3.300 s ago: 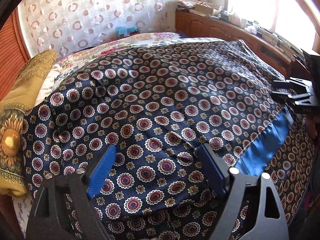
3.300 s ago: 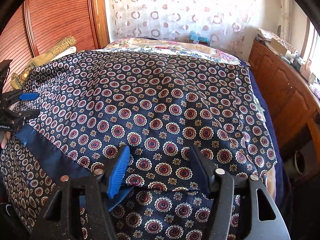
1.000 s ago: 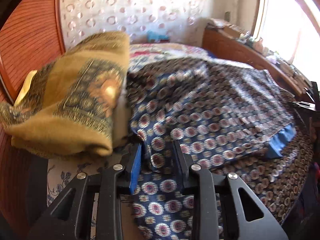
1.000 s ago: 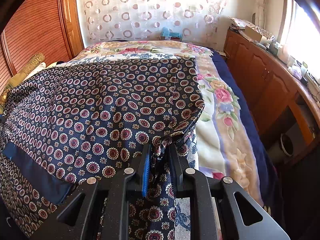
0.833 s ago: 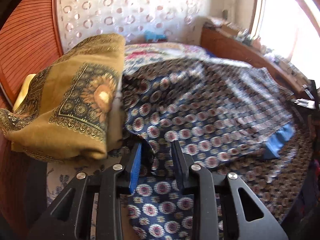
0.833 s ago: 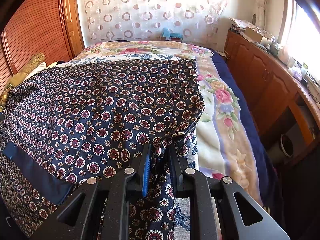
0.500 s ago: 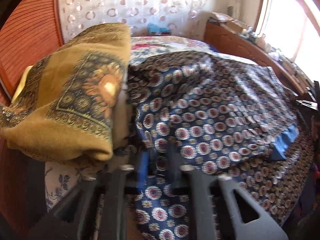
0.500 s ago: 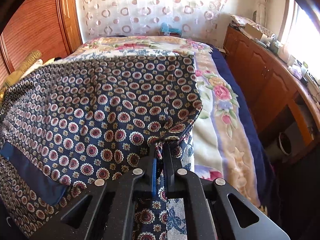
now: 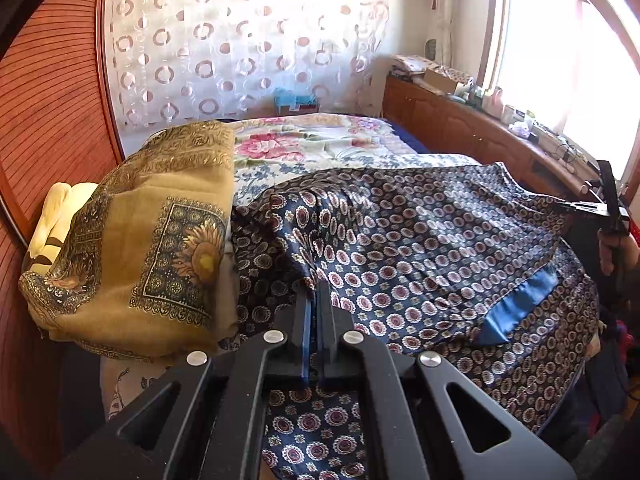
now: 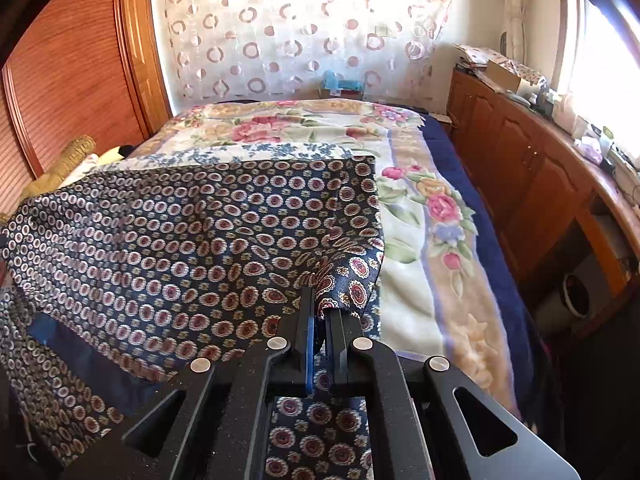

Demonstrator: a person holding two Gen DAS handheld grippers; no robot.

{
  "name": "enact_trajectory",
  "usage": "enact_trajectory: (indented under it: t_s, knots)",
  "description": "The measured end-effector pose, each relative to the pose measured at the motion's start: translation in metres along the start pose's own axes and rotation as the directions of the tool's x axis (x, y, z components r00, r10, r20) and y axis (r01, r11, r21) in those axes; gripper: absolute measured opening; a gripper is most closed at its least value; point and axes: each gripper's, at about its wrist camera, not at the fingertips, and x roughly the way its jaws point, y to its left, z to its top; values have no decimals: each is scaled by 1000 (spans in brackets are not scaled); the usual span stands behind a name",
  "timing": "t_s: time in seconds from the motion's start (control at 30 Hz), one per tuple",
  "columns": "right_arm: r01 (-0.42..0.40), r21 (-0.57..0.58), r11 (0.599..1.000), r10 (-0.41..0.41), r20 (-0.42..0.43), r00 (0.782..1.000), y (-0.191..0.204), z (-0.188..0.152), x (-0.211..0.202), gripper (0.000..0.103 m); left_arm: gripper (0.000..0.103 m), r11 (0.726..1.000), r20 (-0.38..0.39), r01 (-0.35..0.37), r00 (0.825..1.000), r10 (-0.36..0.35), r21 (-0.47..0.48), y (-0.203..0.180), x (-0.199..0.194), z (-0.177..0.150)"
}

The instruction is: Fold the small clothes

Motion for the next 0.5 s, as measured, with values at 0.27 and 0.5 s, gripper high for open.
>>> enact_trajectory:
  t_s: [0.27,0.5]
  knots:
    - [-17,-50,999,19,34,999,12,-30,-44,3,2,999,33,38,999,-37,-25,7,-34,-11]
    - [-38,-59,998,43,96,994,7,-49,-110,3,2,996,36,51,998,-48,-74,20,-54,-30]
